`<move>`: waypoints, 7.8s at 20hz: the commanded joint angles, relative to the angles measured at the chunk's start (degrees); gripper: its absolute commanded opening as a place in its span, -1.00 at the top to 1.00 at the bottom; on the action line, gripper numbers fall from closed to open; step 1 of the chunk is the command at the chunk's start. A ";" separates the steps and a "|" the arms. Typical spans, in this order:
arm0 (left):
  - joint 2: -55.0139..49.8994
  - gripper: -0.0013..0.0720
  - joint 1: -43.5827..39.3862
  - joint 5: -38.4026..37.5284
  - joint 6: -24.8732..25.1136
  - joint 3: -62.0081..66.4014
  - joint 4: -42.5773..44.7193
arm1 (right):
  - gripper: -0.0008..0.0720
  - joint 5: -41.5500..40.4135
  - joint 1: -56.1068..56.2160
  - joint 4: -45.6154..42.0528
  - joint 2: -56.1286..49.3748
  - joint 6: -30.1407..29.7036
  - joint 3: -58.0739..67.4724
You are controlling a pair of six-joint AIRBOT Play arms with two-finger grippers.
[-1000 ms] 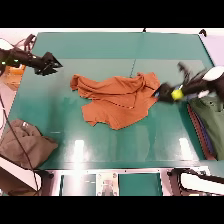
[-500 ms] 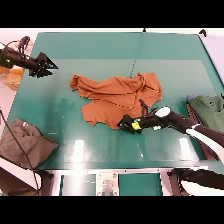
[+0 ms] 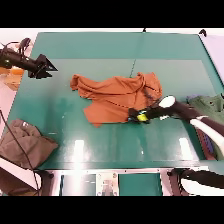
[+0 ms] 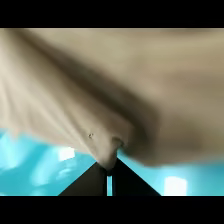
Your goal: Fold the shirts.
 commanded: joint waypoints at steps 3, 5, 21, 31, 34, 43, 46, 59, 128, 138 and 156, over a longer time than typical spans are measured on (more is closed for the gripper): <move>-0.02 -0.46 -0.74 -4.09 -0.20 -0.37 2.60 | 0.93 9.42 -26.45 -21.27 9.05 3.19 2.75; 0.00 -0.45 -2.95 -6.99 0.04 -1.62 3.48 | 0.93 9.33 -32.52 -20.90 8.24 0.44 3.87; 4.35 -0.45 -20.28 4.44 11.32 -34.12 -1.86 | 0.93 8.50 -34.86 -18.99 6.36 -3.82 4.94; 6.45 0.89 -24.96 -4.90 15.39 -33.86 -14.40 | 0.93 13.27 -34.77 -15.54 6.54 -5.29 8.41; 12.33 0.89 -22.84 -4.68 17.03 -25.64 -30.34 | 0.94 22.62 -34.95 -13.38 8.55 -5.18 20.37; 32.54 0.89 -4.35 25.59 15.06 2.78 -67.98 | 0.93 26.67 -38.01 -7.65 16.70 10.88 78.88; 36.44 0.89 -4.13 31.10 16.55 7.74 -68.02 | 0.93 19.43 -38.01 -1.05 20.37 10.93 81.53; 39.52 0.89 -5.03 22.60 1.18 6.93 -28.50 | 0.93 16.24 -37.40 5.95 22.38 2.29 64.78; 16.68 0.89 -14.27 15.04 13.92 -49.09 -5.97 | 0.59 10.93 -42.91 9.03 -1.07 -21.99 -11.65; 40.74 0.89 -14.23 11.69 10.27 -9.55 -7.13 | 0.93 19.56 -43.34 27.93 22.03 -19.98 33.09; 42.86 0.89 -14.23 17.27 11.87 -3.37 -1.20 | 0.93 7.72 -48.68 25.81 28.76 -24.92 40.92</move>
